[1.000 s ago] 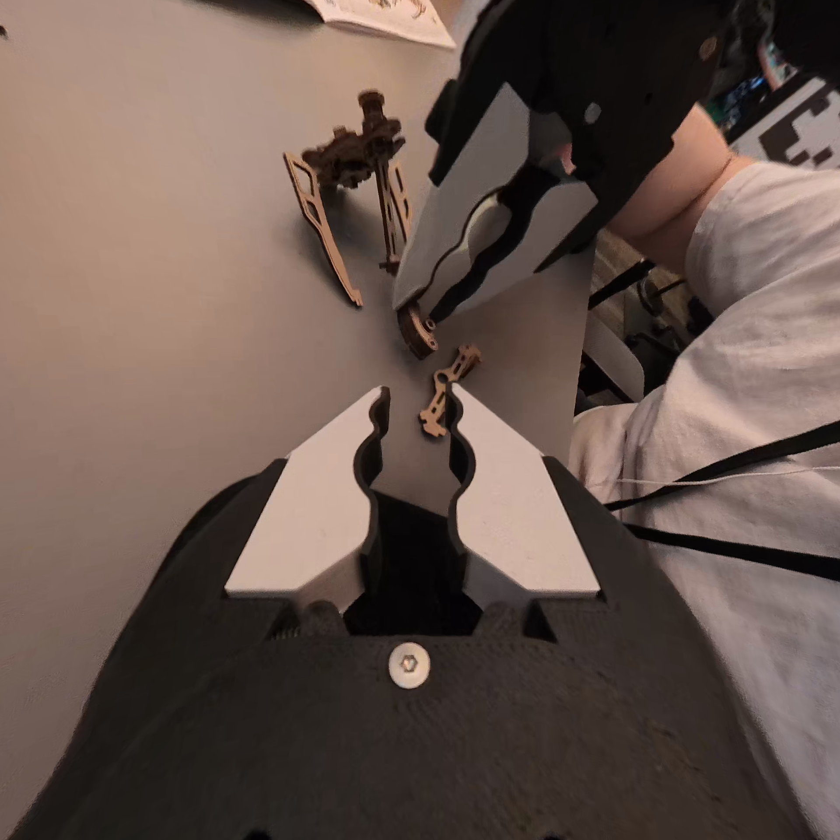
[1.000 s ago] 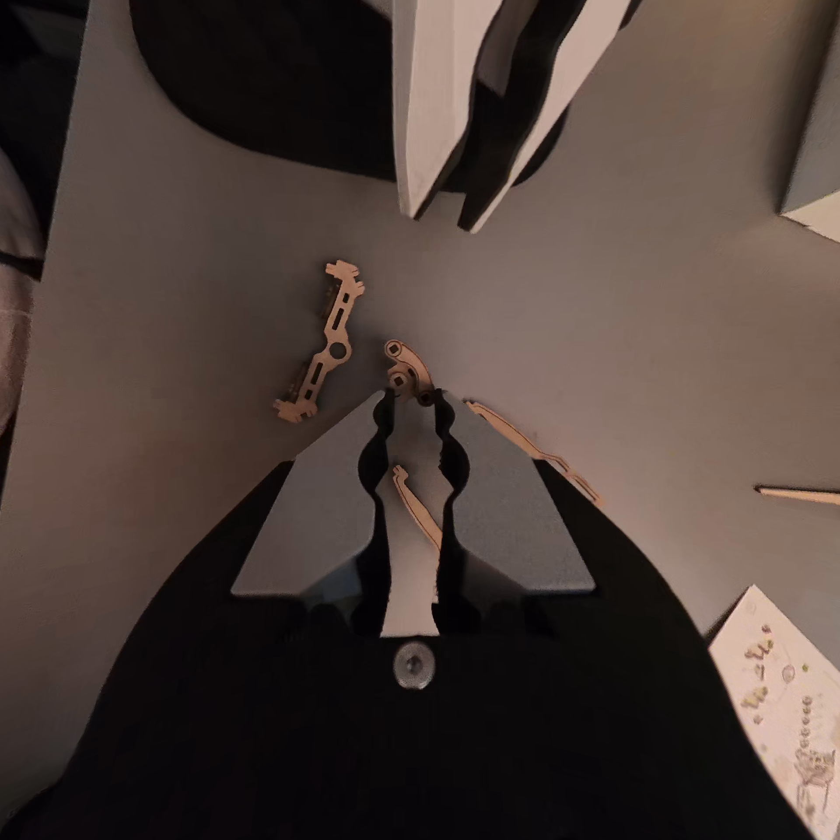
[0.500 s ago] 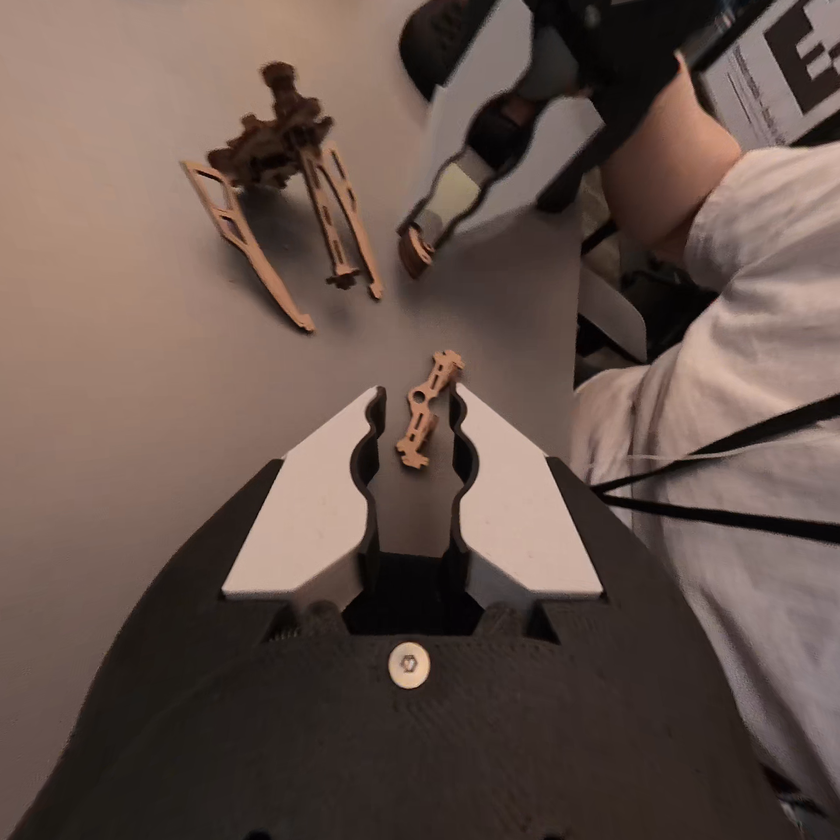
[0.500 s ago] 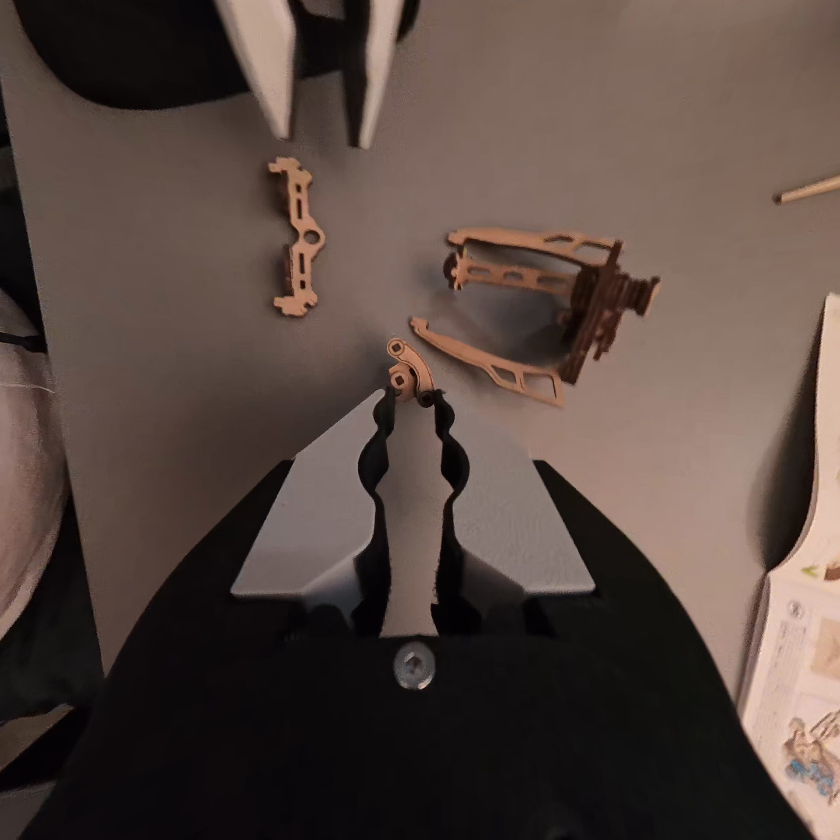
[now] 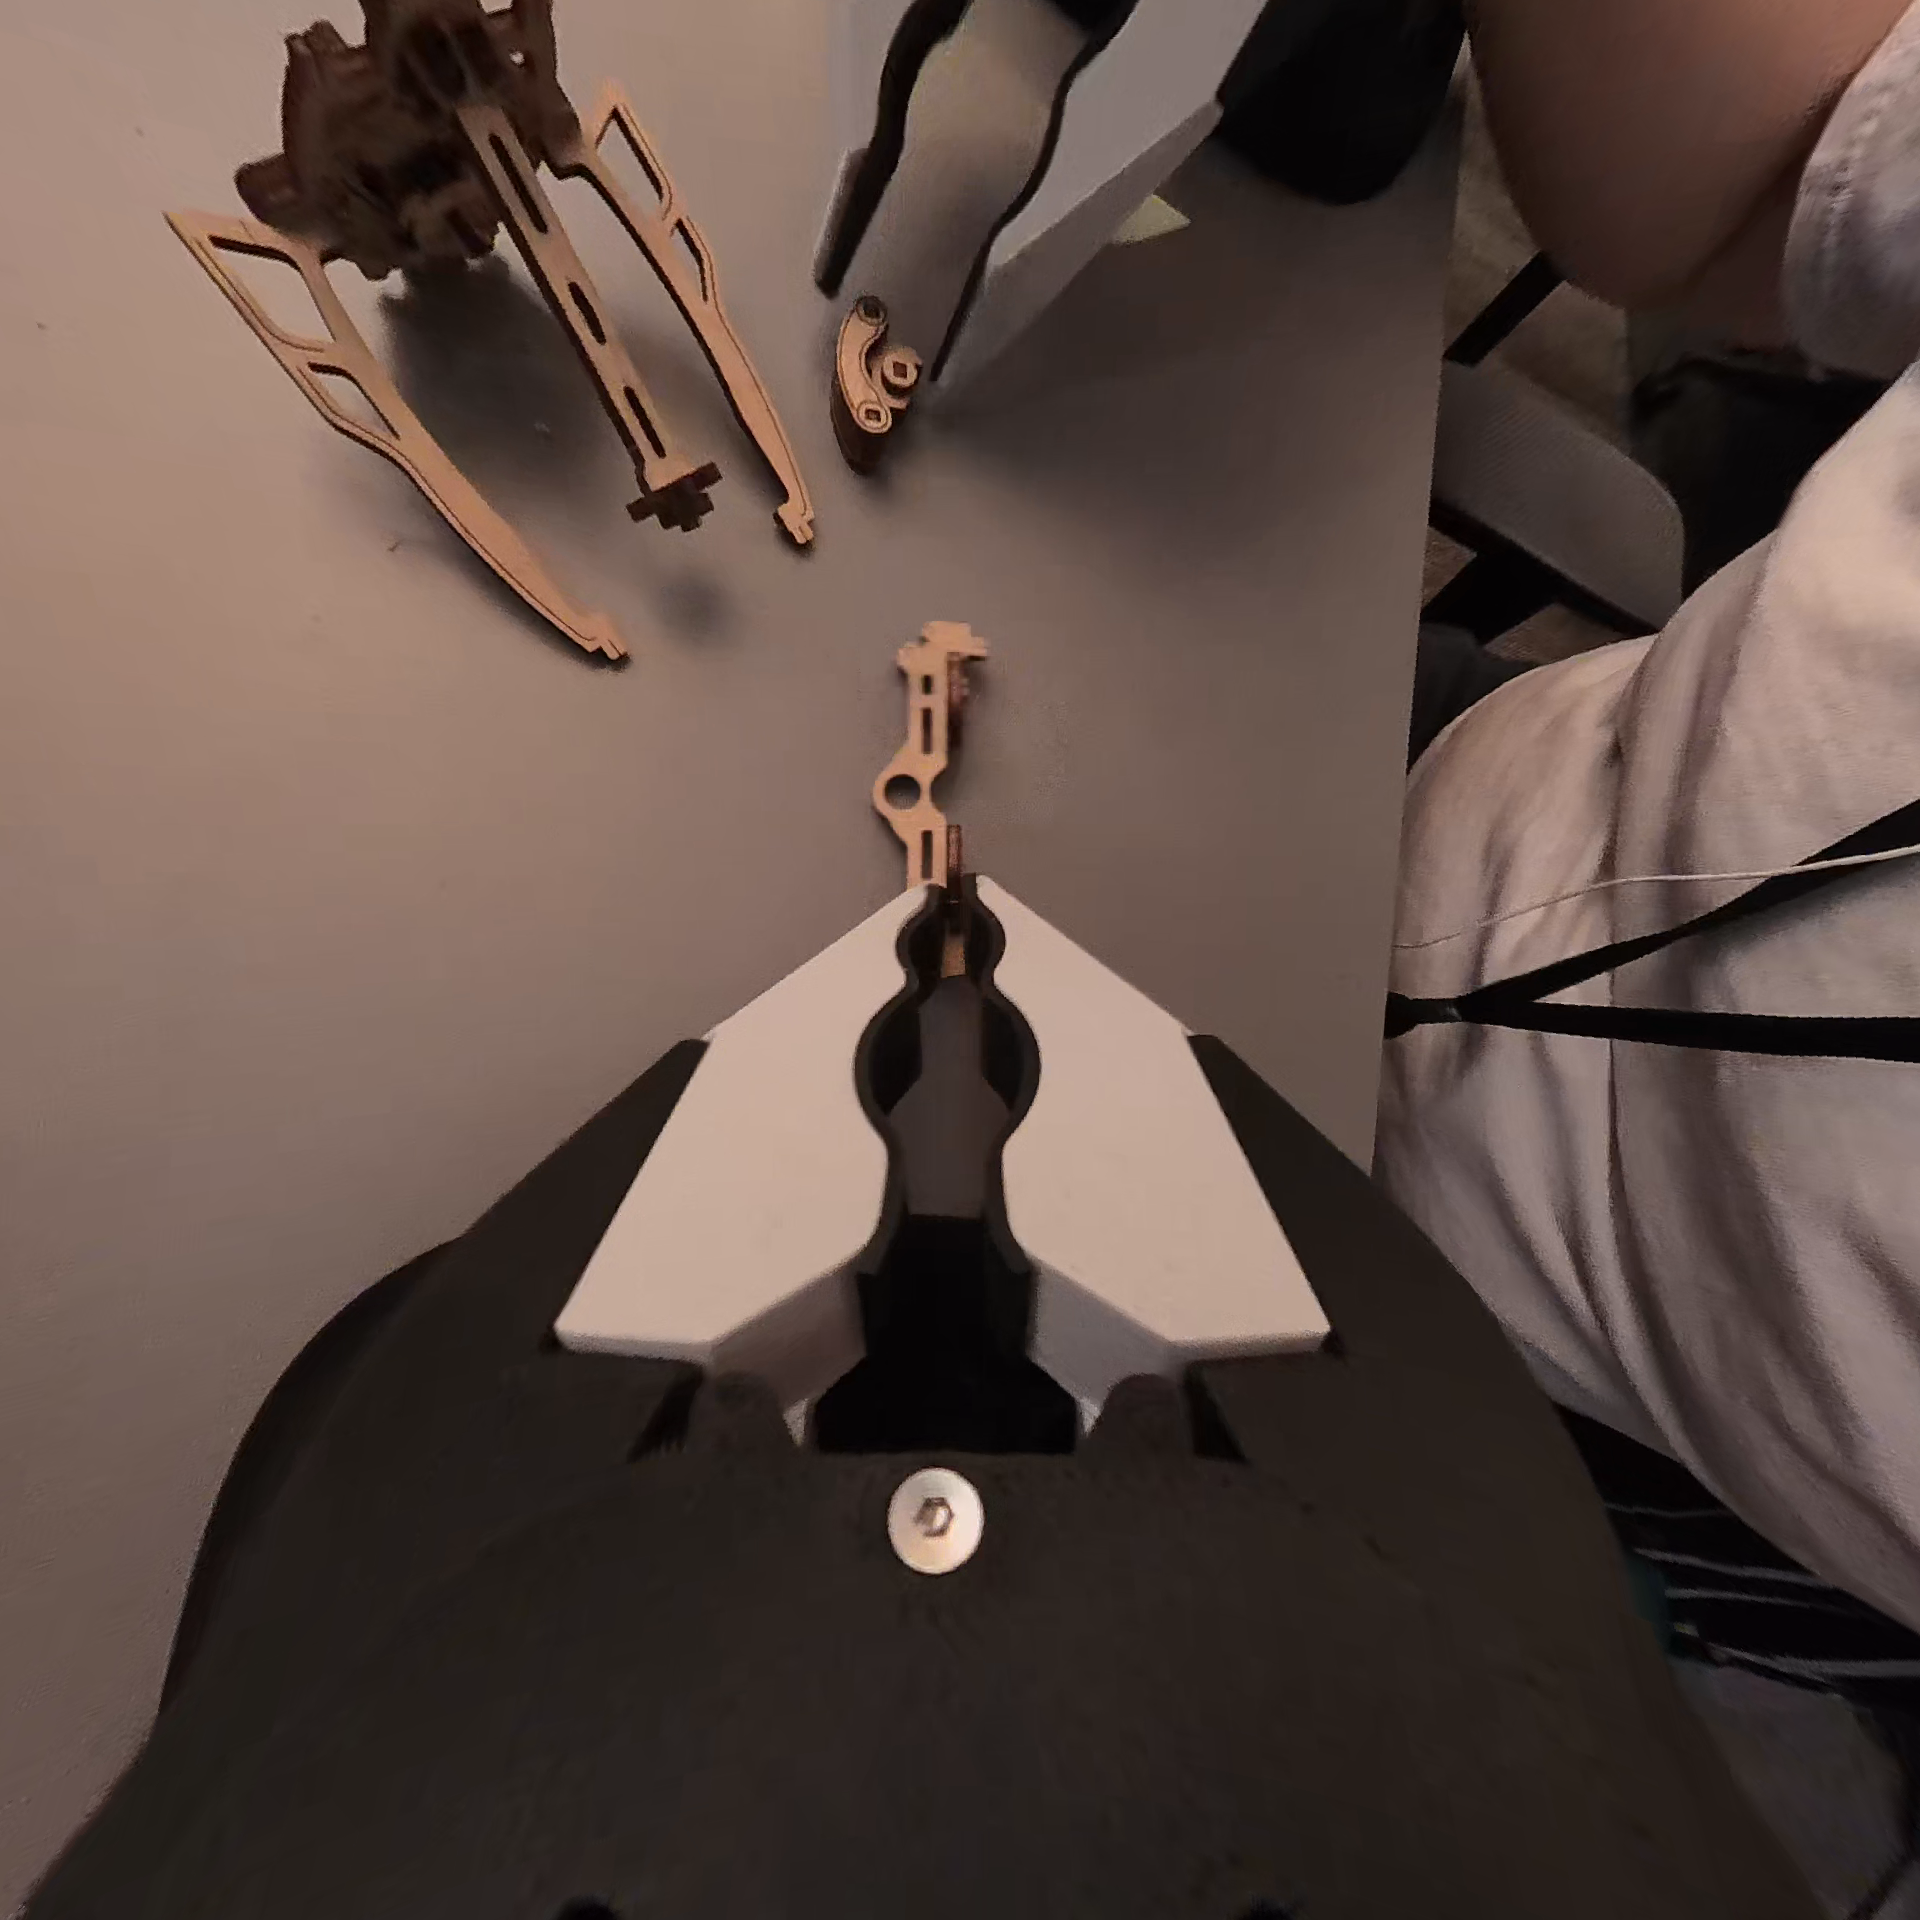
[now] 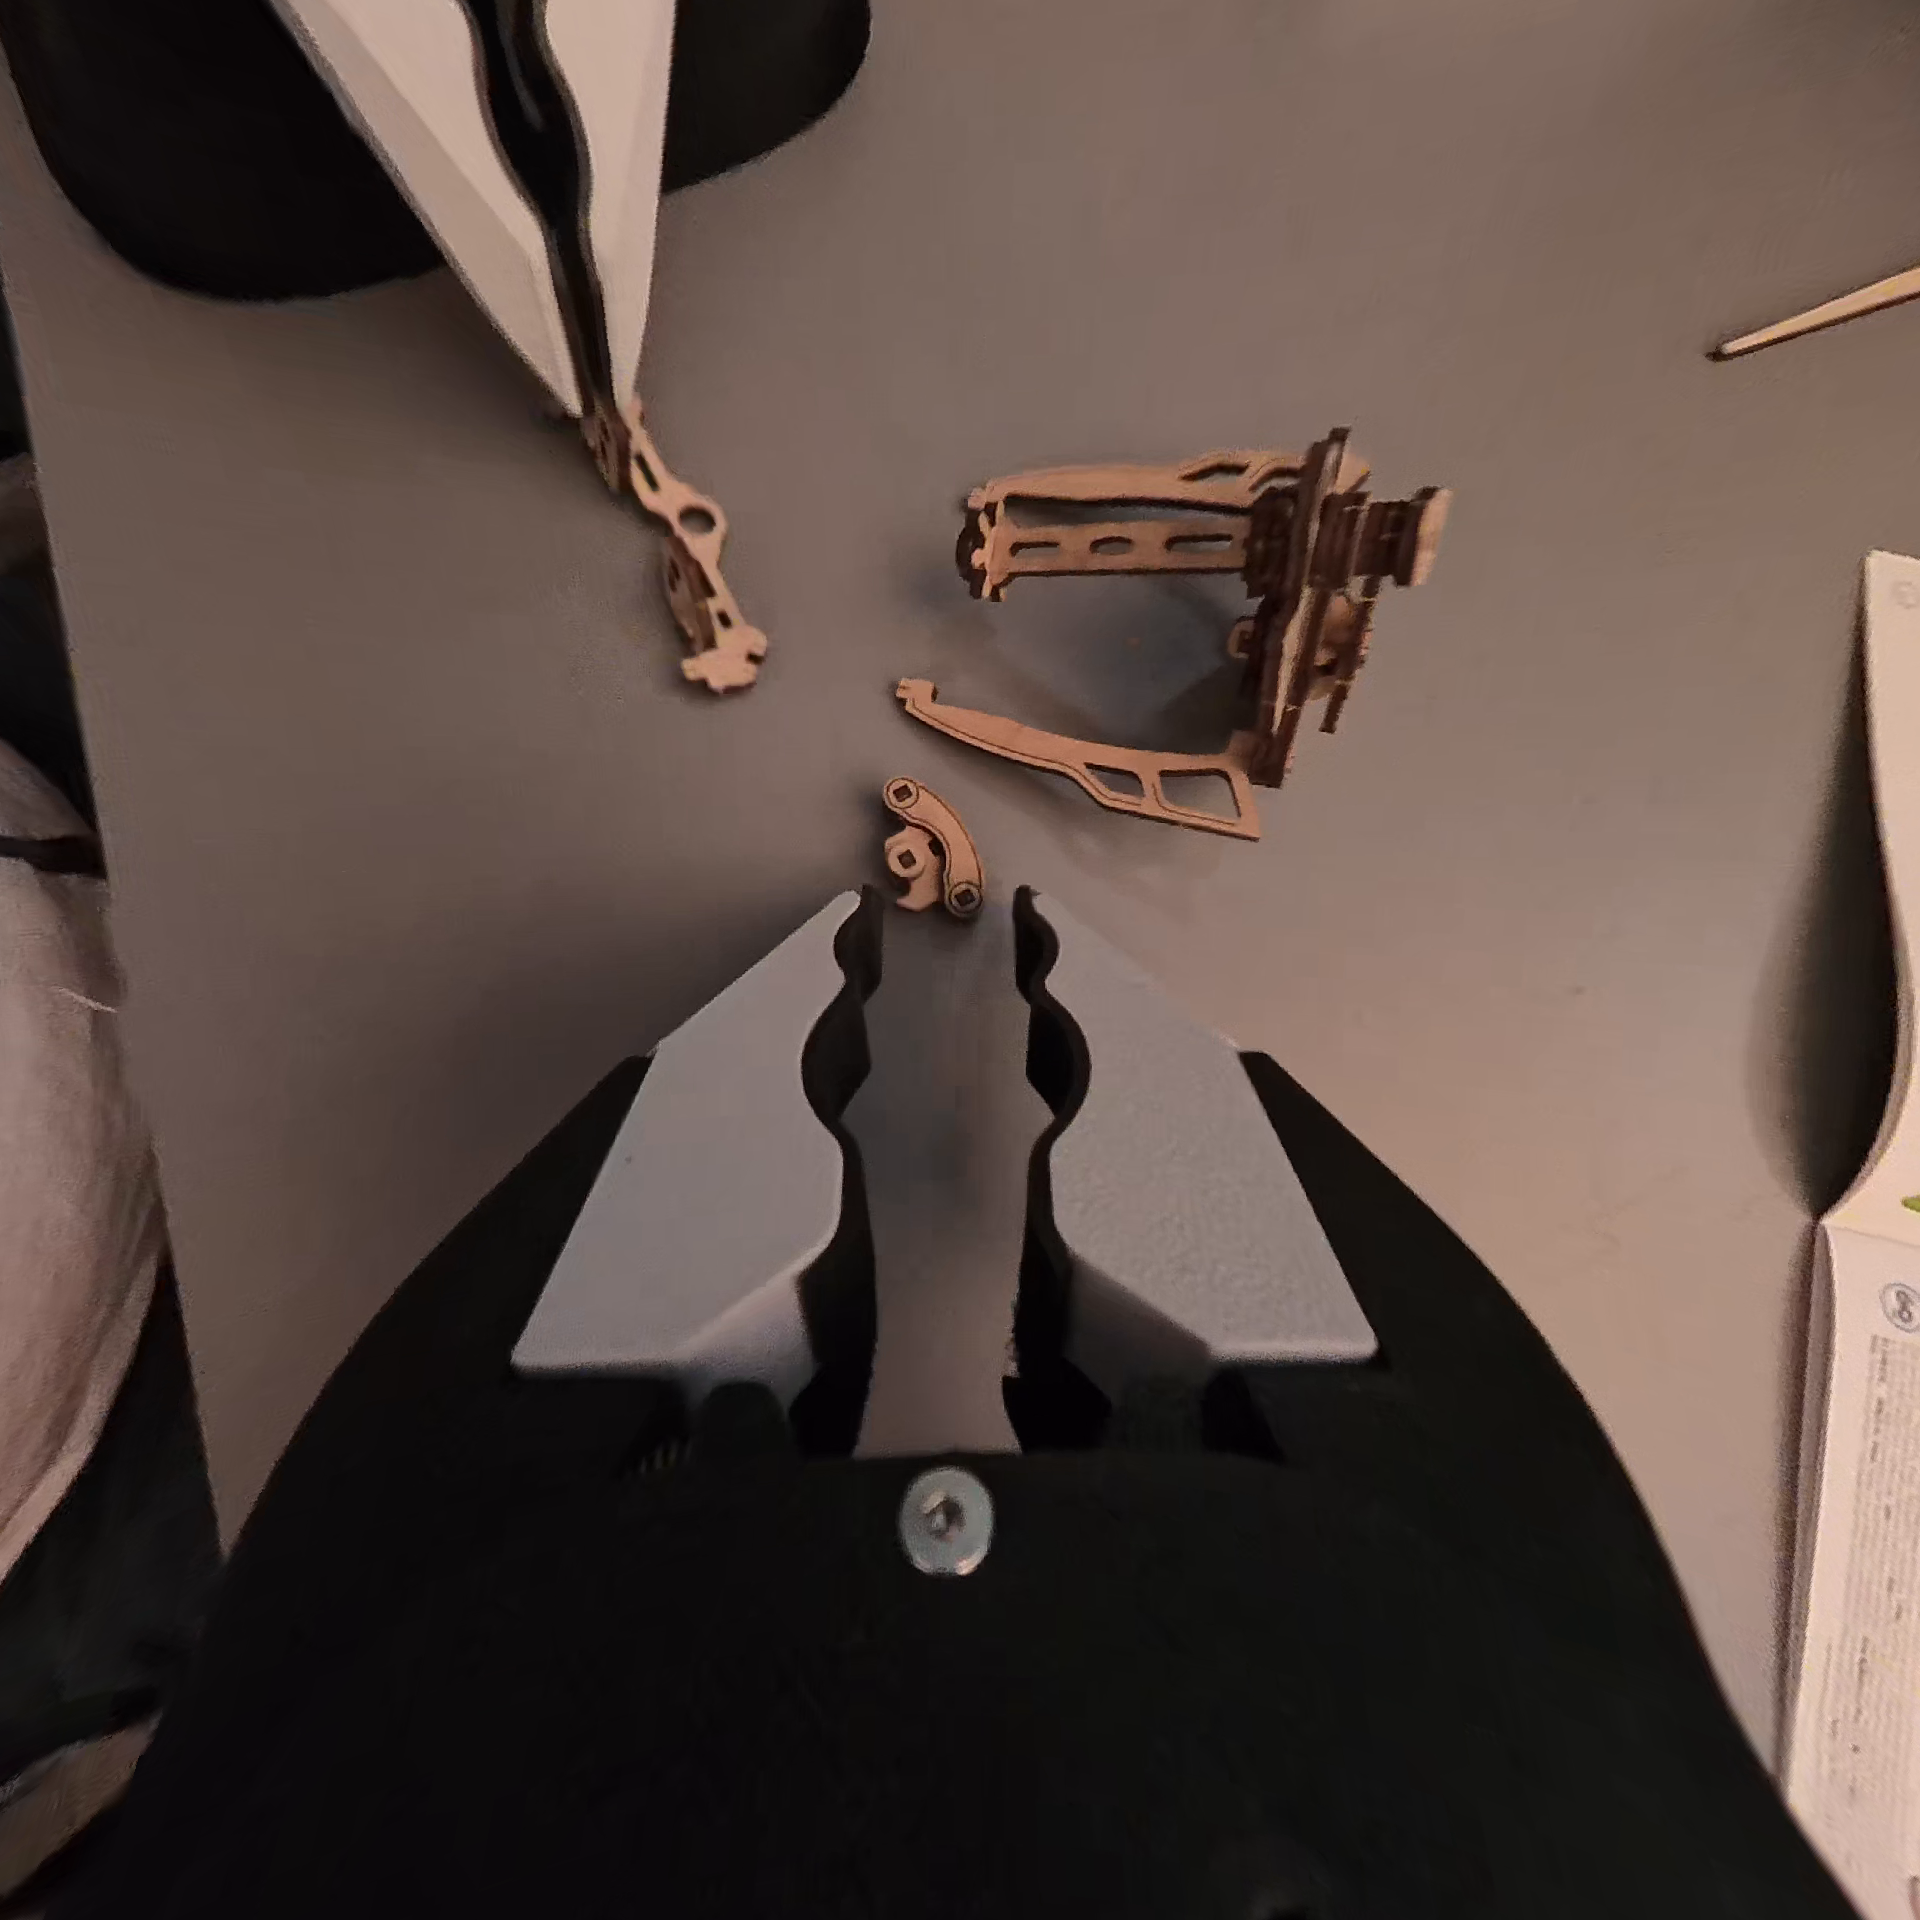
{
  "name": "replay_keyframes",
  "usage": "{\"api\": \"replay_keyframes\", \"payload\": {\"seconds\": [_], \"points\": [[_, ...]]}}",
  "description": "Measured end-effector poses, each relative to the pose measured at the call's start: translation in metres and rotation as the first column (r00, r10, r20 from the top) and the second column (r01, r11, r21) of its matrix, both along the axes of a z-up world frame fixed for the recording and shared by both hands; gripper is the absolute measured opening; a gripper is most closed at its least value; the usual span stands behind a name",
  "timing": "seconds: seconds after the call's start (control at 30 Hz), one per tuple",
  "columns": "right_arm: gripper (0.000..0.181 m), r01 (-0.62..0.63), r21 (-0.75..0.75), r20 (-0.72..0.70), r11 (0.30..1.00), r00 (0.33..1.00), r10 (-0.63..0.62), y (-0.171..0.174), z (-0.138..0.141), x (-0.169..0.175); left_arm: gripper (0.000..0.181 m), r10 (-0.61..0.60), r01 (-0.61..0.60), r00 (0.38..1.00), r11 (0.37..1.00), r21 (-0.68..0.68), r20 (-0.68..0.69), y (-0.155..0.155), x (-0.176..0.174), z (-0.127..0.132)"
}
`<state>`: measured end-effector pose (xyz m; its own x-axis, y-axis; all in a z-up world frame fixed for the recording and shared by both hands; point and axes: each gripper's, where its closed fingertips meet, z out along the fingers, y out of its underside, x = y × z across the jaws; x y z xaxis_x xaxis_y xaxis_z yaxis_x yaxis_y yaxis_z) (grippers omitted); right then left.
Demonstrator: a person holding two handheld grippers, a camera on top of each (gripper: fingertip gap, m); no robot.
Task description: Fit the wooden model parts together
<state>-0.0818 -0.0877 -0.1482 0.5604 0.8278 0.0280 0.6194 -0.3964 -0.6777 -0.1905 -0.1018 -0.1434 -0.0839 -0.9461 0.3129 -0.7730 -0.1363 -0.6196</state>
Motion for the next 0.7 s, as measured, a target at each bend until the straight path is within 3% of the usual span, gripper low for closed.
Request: {"api": "replay_keyframes", "payload": {"seconds": [0.1,0.23,0.33,0.43,0.5,0.6,0.63,0.7], "points": [[0.027,0.065,0.060,-0.161,0.996,0.985,-0.054,-0.002,0.027,-0.005,0.001,0.053,-0.052,0.998,0.998,-0.030,0.018,0.004,0.004,0.006],[0.026,0.116,0.097,-0.346,0.989,0.935,-0.076,-0.020,0.059,-0.021,0.000,0.153,-0.138,0.977,0.985,-0.105,0.147,-0.002,0.015,0.037],[0.026,0.122,0.046,-0.405,0.991,0.910,-0.093,-0.032,0.064,-0.031,0.000,0.201,-0.231,0.935,0.971,0.069,0.293,0.006,0.021,0.061],[0.027,0.141,-0.090,-0.549,0.986,0.819,-0.167,-0.028,0.074,-0.023,0.000,0.142,-0.283,0.908,0.901,0.329,0.394,0.013,0.022,0.078],[0.030,0.107,-0.127,-0.643,0.986,0.748,-0.164,-0.024,0.088,-0.014,0.000,0.057,-0.263,0.908,0.848,0.459,0.415,0.013,0.025,0.085],[0.031,0.094,-0.140,-0.726,0.986,0.667,-0.167,-0.016,0.111,-0.008,0.000,0.039,-0.281,0.912,0.785,0.552,0.409,0.023,0.032,0.091],[0.031,0.114,-0.097,-0.715,0.989,0.683,-0.149,-0.014,0.116,-0.008,0.000,0.037,-0.249,0.937,0.768,0.590,0.348,0.026,0.033,0.086],[0.036,0.143,0.057,-0.624,0.988,0.778,-0.076,-0.009,0.123,-0.013,0.000,0.046,-0.207,0.968,0.709,0.675,0.248,0.038,0.034,0.081]]}}
